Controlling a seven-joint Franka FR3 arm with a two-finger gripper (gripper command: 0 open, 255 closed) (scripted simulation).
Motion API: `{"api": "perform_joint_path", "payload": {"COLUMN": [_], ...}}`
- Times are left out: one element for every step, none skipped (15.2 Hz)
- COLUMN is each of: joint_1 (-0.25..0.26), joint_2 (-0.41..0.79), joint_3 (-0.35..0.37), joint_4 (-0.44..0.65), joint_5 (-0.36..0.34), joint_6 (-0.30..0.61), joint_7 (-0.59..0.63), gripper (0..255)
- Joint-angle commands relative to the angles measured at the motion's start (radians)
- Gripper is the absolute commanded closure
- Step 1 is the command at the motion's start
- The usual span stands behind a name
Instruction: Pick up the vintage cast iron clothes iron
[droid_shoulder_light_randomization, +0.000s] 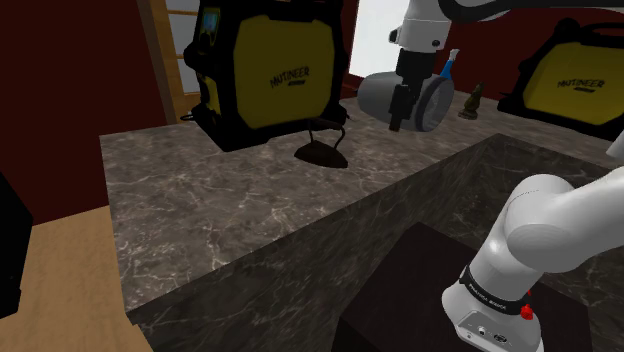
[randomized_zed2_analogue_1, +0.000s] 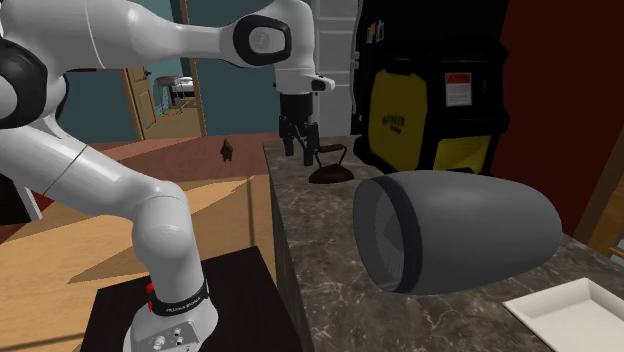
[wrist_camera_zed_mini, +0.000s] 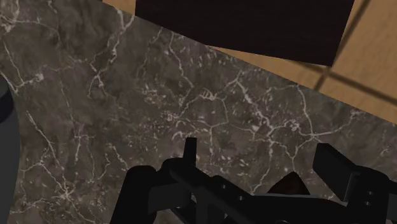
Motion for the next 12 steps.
{"api": "perform_joint_path", "payload": {"joint_1": [0.0,0.004,0.008,0.011,0.014,0.017,0.019,0.022,0.024,0.027,0.03,0.034], "joint_2": [0.0,0.048,0.096,0.144,0.192,0.241,0.289,0.338,0.388,0.438,0.488,0.539], "joint_3": [0.0,0.016,0.032,0.048,0.062,0.076,0.09,0.104,0.117,0.129,0.141,0.152], "joint_4": [0.0,0.038,0.076,0.116,0.158,0.201,0.245,0.29,0.337,0.386,0.437,0.489], "joint_5": [0.0,0.007,0.014,0.019,0.023,0.027,0.03,0.031,0.032,0.032,0.031,0.029], "joint_6": [0.0,-0.007,-0.016,-0.025,-0.036,-0.048,-0.061,-0.075,-0.091,-0.107,-0.126,-0.145], "joint_7": [0.0,0.019,0.037,0.055,0.074,0.092,0.11,0.128,0.147,0.165,0.184,0.203], "gripper": [0,0,0,0,0,0,0,0,0,0,0,0]}}
